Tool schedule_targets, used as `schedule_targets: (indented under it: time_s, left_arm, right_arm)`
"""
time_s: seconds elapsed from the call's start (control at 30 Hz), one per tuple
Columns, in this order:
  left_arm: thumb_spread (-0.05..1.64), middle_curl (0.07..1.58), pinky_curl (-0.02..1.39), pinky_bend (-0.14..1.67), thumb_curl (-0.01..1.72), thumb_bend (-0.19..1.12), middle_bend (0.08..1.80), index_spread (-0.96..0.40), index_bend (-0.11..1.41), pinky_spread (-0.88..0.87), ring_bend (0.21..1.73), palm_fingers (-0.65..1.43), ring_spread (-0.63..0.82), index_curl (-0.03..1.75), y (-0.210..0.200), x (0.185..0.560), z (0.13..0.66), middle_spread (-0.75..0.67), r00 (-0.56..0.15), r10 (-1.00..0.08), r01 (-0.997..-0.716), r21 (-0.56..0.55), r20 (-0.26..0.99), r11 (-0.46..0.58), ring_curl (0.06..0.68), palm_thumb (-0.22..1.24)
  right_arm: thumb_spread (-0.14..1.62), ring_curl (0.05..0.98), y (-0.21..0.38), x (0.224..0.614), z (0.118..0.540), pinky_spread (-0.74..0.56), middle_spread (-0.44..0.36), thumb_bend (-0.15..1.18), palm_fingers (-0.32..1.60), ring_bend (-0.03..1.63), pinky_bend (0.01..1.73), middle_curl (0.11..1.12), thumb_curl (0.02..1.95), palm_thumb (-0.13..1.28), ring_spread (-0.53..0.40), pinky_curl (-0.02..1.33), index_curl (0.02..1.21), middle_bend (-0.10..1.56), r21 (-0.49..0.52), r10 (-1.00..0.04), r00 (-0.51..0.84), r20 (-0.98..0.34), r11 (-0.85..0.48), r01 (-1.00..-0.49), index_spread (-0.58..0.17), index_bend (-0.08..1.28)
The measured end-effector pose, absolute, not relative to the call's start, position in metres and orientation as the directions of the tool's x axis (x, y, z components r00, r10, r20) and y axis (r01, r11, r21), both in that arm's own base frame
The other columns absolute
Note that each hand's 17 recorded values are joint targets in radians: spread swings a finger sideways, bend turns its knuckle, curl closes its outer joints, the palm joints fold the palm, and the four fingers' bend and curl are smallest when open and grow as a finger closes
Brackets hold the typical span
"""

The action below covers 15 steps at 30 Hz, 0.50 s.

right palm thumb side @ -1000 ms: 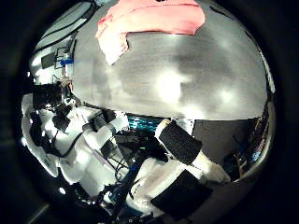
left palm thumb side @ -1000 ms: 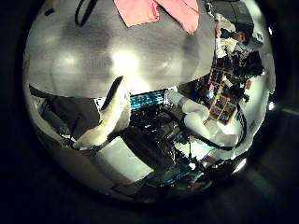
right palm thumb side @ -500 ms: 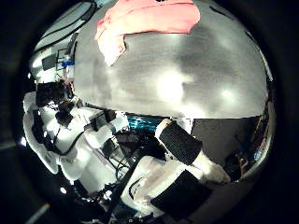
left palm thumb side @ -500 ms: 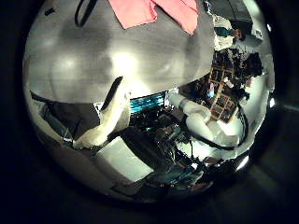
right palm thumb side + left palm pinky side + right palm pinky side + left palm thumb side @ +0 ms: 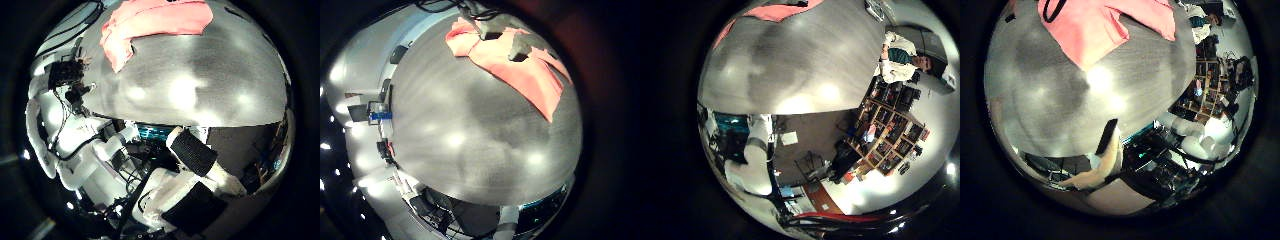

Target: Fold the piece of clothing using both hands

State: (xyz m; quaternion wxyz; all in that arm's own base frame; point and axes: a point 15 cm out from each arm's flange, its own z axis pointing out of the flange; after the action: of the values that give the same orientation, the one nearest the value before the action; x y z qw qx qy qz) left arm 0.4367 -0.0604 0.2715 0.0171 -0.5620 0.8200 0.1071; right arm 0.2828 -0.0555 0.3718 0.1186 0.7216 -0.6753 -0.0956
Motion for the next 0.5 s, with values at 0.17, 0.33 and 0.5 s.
schedule_targets:
  time_s: [0.17,0.33,0.5]
  left_arm:
    - [0.98,0.32,0.39,0.41,0.3,-0.03,0.19,0.01,0.15,0.36,0.67,-0.01,0.39,0.31,-0.067,0.455,0.25,0.22,-0.392,-0.911,-0.911,0.191,-0.128,0.365,0.222,0.22]
    - [0.96,0.31,0.38,0.41,0.31,-0.03,0.18,0.01,0.16,0.39,0.66,-0.02,0.41,0.3,-0.076,0.472,0.231,0.23,-0.402,-0.907,-0.906,0.194,-0.125,0.375,0.221,0.21]
    - [0.95,0.31,0.37,0.41,0.31,-0.03,0.18,0.01,0.16,0.39,0.65,-0.02,0.42,0.3,-0.085,0.481,0.212,0.24,-0.392,-0.911,-0.911,0.194,-0.127,0.365,0.22,0.21]
  right_arm:
    - [1.3,0.258,-0.054,0.279,0.365,0.29,-0.048,-0.01,0.2,0.52,0.47,0.36,0.33,0.55,0.021,0.27,0.26,0.24,0.316,-0.998,0.067,0.021,-0.057,-0.947,-0.374,0.16]
    - [1.3,0.256,-0.054,0.277,0.364,0.29,-0.037,-0.01,0.2,0.52,0.47,0.36,0.33,0.55,0.023,0.27,0.26,0.24,0.32,-0.998,0.067,0.02,-0.057,-0.946,-0.373,0.16]
    - [1.3,0.255,-0.054,0.276,0.365,0.29,-0.033,-0.01,0.2,0.52,0.47,0.36,0.33,0.55,0.019,0.27,0.26,0.24,0.319,-0.998,0.064,0.021,-0.054,-0.946,-0.373,0.15]
